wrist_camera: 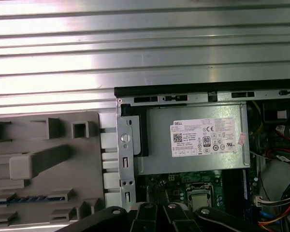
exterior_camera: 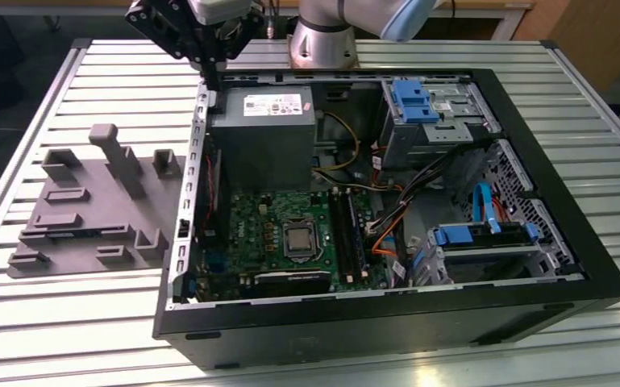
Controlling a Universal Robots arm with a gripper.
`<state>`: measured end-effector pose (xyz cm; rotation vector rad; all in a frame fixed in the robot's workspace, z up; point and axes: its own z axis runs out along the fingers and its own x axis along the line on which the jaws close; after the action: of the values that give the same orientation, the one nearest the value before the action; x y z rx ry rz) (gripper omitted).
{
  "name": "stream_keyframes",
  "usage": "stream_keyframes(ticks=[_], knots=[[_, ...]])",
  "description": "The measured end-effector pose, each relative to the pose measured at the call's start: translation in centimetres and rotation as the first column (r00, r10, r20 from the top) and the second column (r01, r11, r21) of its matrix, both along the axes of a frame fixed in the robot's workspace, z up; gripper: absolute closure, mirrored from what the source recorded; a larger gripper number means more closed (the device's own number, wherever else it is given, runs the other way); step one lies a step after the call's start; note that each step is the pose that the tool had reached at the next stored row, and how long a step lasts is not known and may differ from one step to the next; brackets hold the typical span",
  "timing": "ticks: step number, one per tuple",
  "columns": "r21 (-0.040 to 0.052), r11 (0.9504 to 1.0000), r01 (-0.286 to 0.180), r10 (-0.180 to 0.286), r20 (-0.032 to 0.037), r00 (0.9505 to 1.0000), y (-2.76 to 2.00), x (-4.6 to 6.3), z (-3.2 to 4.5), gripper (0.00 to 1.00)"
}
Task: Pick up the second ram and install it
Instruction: 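Reach for the second ram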
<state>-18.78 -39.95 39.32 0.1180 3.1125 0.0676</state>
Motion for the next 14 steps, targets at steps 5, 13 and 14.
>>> stream_keyframes(ticks=[5, 13, 14], knots=[[0.0, 1.0, 0.0, 0.0, 0.0, 1.0, 0.0, -0.4, 0.0, 0.89], [0.0, 1.0, 0.0, 0.0, 0.0, 1.0, 0.0, -0.98, -0.02, 0.89], [0.0, 1.0, 0.0, 0.0, 0.0, 1.0, 0.0, -1.02, -0.02, 0.89]])
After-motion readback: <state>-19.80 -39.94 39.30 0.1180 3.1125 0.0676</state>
